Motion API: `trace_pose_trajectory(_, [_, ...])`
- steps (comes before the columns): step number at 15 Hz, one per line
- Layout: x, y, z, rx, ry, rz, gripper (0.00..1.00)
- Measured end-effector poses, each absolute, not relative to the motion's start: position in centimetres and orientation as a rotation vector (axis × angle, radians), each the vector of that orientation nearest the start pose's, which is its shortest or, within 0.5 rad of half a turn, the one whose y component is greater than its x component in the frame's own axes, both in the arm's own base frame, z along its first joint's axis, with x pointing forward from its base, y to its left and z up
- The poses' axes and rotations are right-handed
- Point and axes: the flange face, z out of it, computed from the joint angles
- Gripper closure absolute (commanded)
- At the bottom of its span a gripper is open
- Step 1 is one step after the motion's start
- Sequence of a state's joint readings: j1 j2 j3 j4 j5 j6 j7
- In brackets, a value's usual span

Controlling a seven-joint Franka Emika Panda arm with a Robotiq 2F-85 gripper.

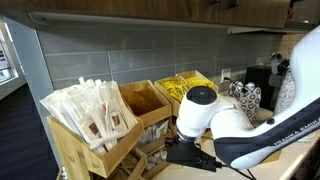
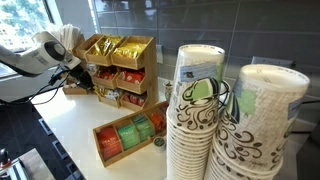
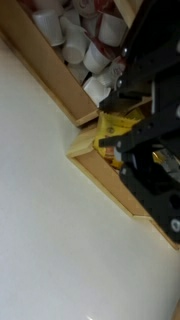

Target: Take the yellow packet off of the rack

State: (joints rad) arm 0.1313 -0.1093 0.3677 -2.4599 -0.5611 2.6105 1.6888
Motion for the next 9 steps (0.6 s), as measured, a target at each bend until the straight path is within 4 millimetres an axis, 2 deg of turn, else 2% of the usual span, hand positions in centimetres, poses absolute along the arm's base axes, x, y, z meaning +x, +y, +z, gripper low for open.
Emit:
trace_pose_trajectory(5, [42.46,24.33,35.28,-2.836,1.091,-0.673,1.00])
trace_pose_trajectory(9, [42.47,24.32,35.70,-2.829,1.093,-0.679,1.00])
